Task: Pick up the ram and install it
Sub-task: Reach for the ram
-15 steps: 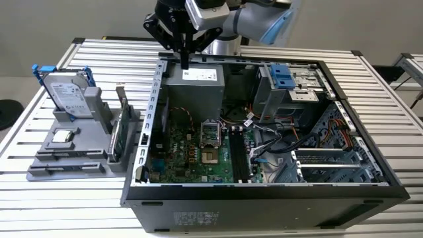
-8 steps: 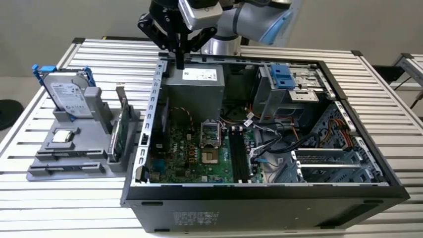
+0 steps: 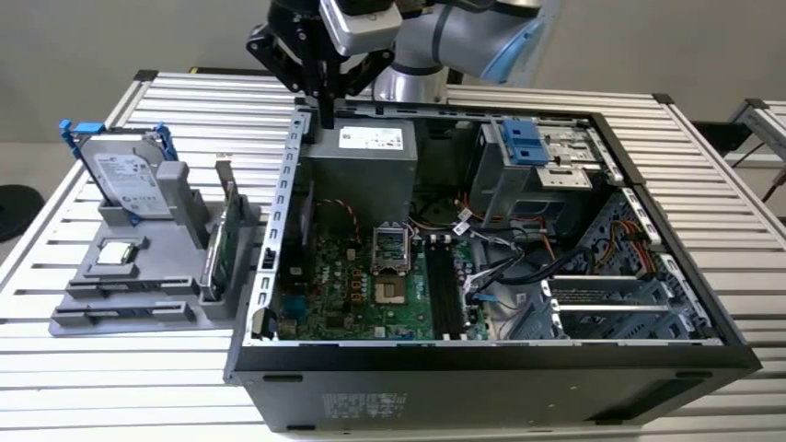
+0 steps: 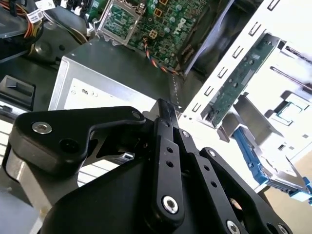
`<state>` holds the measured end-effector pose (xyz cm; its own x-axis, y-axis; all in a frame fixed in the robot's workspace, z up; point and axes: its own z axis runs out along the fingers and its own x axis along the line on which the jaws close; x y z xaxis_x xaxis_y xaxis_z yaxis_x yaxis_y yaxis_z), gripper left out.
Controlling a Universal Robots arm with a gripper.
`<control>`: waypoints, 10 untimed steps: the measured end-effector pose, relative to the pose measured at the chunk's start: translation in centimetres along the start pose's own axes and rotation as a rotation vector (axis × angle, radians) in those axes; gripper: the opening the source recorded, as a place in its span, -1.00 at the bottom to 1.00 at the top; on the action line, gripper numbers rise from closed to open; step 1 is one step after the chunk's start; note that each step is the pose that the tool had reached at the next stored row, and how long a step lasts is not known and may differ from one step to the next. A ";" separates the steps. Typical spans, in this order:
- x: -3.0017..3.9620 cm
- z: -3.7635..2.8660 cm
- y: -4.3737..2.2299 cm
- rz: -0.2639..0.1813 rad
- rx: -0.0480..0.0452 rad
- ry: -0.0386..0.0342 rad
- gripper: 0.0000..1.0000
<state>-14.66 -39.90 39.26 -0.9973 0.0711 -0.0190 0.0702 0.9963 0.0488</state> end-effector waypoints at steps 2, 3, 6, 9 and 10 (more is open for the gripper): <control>0.12 0.00 -0.01 0.000 0.0000 0.0000 -1.00; 0.17 0.00 -0.01 0.000 0.0000 0.0000 -1.00; 0.33 -0.01 -0.02 0.000 0.0000 0.0000 -1.00; 0.46 -0.01 -0.03 0.000 0.0000 0.0000 -1.00; 0.49 -0.01 -0.03 0.000 0.0000 0.0000 -1.00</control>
<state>-15.15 -39.90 39.26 -0.9973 0.0711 -0.0190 0.0702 0.9963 0.0487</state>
